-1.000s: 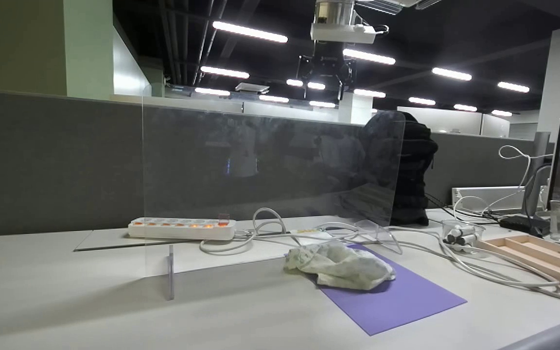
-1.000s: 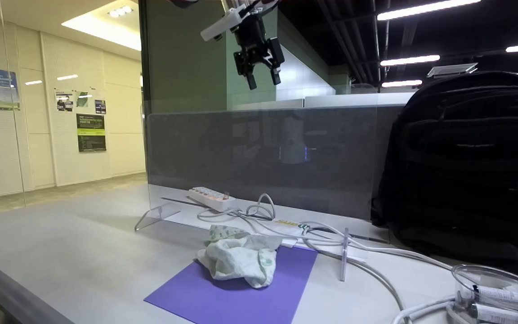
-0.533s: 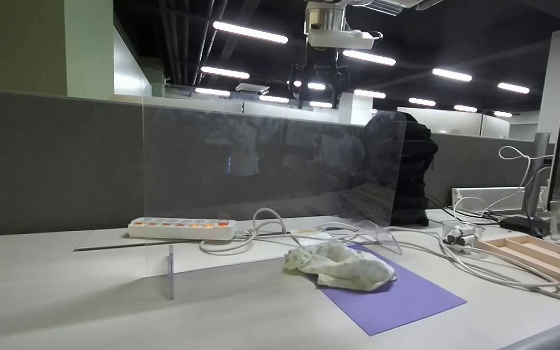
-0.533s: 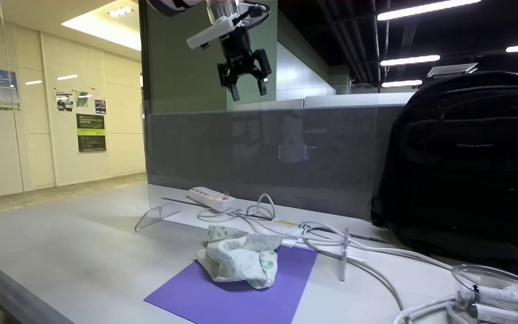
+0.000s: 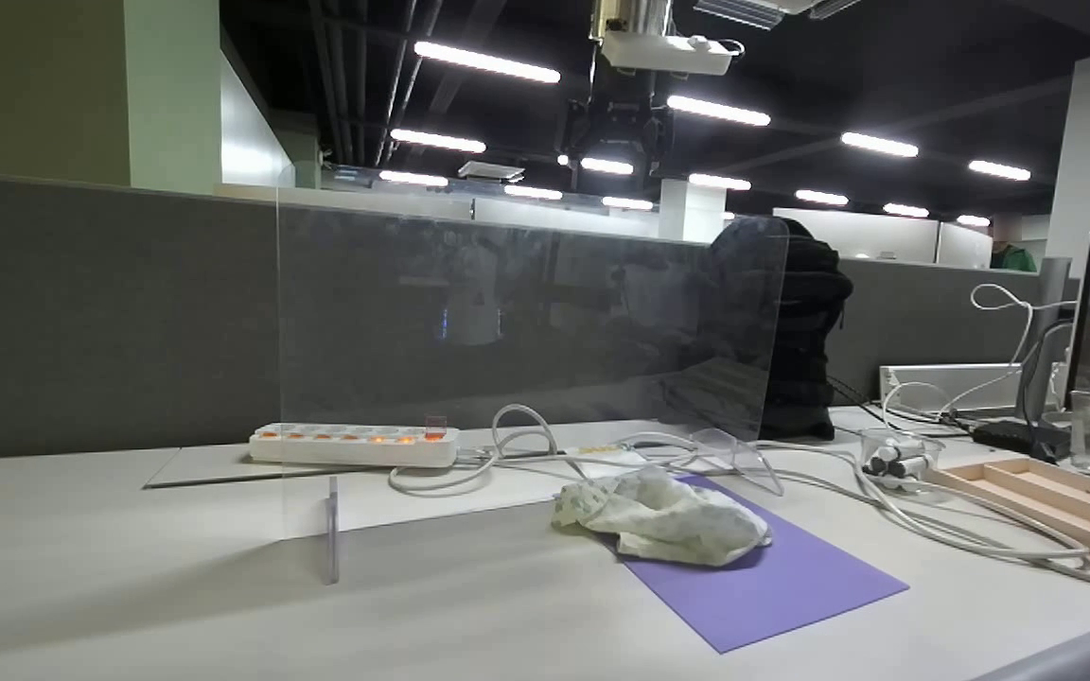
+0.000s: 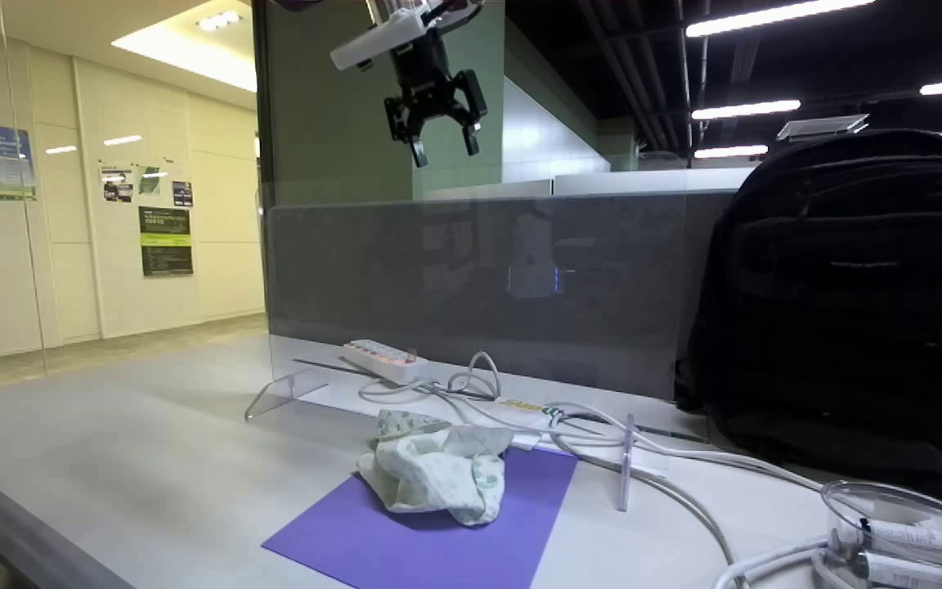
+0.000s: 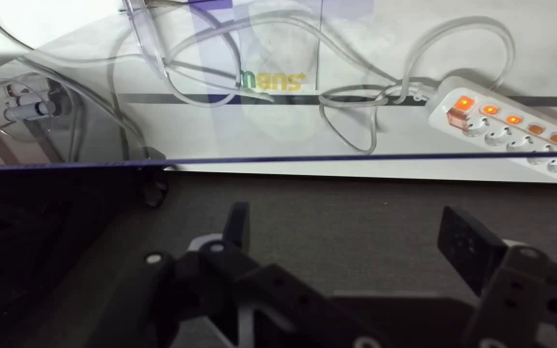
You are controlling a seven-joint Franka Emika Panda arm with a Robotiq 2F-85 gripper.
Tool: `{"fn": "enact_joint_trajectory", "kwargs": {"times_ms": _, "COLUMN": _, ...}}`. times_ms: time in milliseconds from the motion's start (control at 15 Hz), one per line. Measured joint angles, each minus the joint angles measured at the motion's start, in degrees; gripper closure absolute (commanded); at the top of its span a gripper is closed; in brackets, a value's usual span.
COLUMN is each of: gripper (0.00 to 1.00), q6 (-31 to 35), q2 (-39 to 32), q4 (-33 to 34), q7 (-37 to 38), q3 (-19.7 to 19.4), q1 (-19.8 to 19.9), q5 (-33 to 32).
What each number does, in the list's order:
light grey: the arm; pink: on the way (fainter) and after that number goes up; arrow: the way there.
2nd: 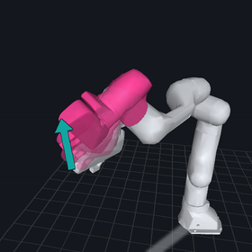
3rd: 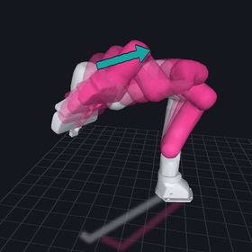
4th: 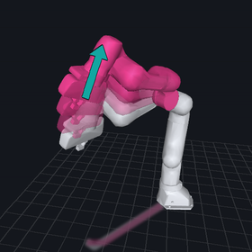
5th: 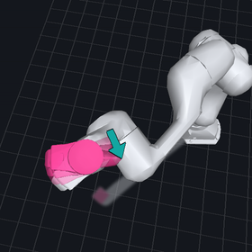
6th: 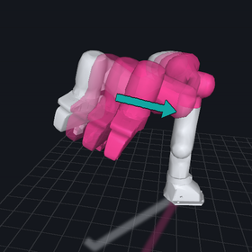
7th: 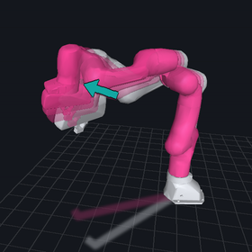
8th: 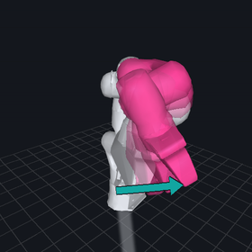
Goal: Put the cloth on the countertop shield
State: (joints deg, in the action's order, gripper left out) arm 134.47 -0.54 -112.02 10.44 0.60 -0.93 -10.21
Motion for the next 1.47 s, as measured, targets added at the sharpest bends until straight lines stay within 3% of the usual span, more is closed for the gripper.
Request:
{"fn": "enact_joint_trajectory", "kwargs": {"times_ms": 133, "gripper": 0.0, "q6": -5.26, "q2": 3.0, "q4": 0.24, "q7": -0.73, "q3": 0.8, "q1": -0.48, "q5": -0.02}}
{"fn": "enact_joint_trajectory", "kwargs": {"times_ms": 400, "gripper": 0.0, "q6": -22.3, "q2": 10.84, "q4": 1.61, "q7": -0.48, "q3": 2.62, "q1": -0.81, "q5": -2.64}}
{"fn": "enact_joint_trajectory", "kwargs": {"times_ms": 533, "gripper": 0.0, "q6": -25.93, "q2": 12.99, "q4": 0.72, "q7": -1.0, "q3": 2.76, "q1": -0.73, "q5": -3.37}}
{"fn": "enact_joint_trajectory", "kwargs": {"times_ms": 800, "gripper": 0.0, "q6": -15.54, "q2": 11.56, "q4": -7.84, "q7": -3.68, "q3": 1.57, "q1": 0.01, "q5": -2.95}}
{"fn": "enact_joint_trajectory", "kwargs": {"times_ms": 1133, "gripper": 0.0, "q6": 0.04, "q2": 4.13, "q4": -18.68, "q7": -10.23, "q3": 0.19, "q1": 0.45, "q5": 0.68}}
{"fn": "enact_joint_trajectory", "kwargs": {"times_ms": 1467, "gripper": 0.0, "q6": 4.59, "q2": 1.13, "q4": -21.84, "q7": -15.83, "q3": 0.19, "q1": 0.38, "q5": 2.42}}
